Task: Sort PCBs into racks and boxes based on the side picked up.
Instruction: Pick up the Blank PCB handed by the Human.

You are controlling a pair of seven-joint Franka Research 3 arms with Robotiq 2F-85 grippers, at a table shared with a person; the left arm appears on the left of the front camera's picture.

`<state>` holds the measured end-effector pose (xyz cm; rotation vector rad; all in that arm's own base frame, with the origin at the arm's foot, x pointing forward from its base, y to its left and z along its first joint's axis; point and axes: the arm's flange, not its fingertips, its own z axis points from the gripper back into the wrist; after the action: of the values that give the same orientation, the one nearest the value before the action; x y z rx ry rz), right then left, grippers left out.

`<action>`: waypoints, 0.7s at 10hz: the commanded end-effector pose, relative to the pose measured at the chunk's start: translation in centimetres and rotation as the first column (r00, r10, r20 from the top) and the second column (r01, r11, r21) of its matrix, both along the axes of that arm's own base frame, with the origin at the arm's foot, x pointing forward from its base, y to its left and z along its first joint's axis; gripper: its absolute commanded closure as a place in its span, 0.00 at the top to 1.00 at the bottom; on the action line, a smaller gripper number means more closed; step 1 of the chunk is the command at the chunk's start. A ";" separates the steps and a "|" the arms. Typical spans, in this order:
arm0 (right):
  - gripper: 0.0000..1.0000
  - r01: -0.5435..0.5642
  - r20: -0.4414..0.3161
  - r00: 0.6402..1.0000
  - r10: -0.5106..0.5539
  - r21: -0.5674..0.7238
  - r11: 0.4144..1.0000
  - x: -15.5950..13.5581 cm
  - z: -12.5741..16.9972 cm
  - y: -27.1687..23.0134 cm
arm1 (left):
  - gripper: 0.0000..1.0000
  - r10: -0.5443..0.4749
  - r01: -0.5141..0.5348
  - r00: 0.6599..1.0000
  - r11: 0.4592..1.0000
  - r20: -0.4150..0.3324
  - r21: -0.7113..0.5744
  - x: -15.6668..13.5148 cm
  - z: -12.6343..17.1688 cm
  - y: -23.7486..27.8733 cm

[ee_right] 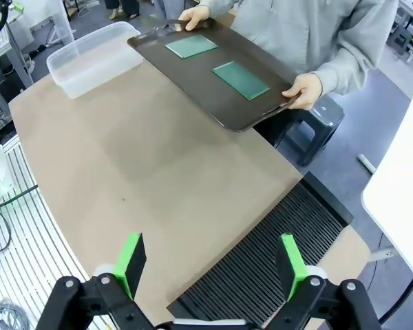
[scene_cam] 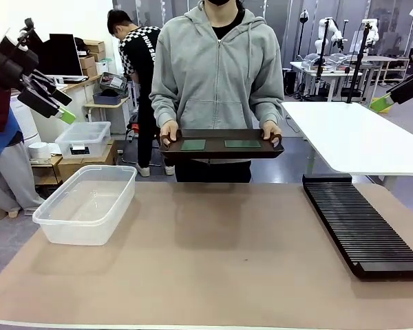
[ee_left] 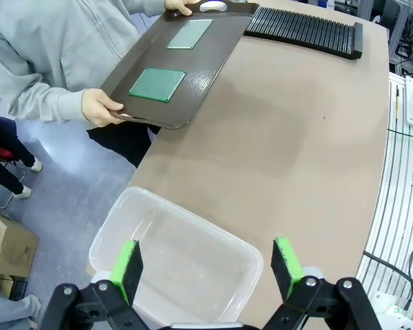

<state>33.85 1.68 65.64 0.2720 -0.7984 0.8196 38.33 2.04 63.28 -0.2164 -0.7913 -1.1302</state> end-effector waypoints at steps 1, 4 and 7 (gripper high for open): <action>1.00 -0.009 -0.008 1.000 0.009 -0.016 1.000 0.2 -0.3 0.3 | 1.00 -0.007 0.007 1.000 1.000 0.003 -0.009 -0.1 -0.3 0.0; 1.00 -0.006 -0.005 1.000 0.006 -0.009 1.000 0.2 -0.2 0.5 | 1.00 -0.001 0.001 1.000 1.000 0.000 0.002 0.0 0.0 -0.1; 1.00 -0.030 -0.077 0.996 0.034 0.055 0.998 1.9 1.8 -2.2 | 1.00 -0.005 0.004 1.000 0.999 -0.007 -0.034 0.0 1.8 0.4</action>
<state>34.81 0.38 66.49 0.3058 -0.7615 0.8061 38.20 2.06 64.68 -0.2145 -0.8045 -1.1349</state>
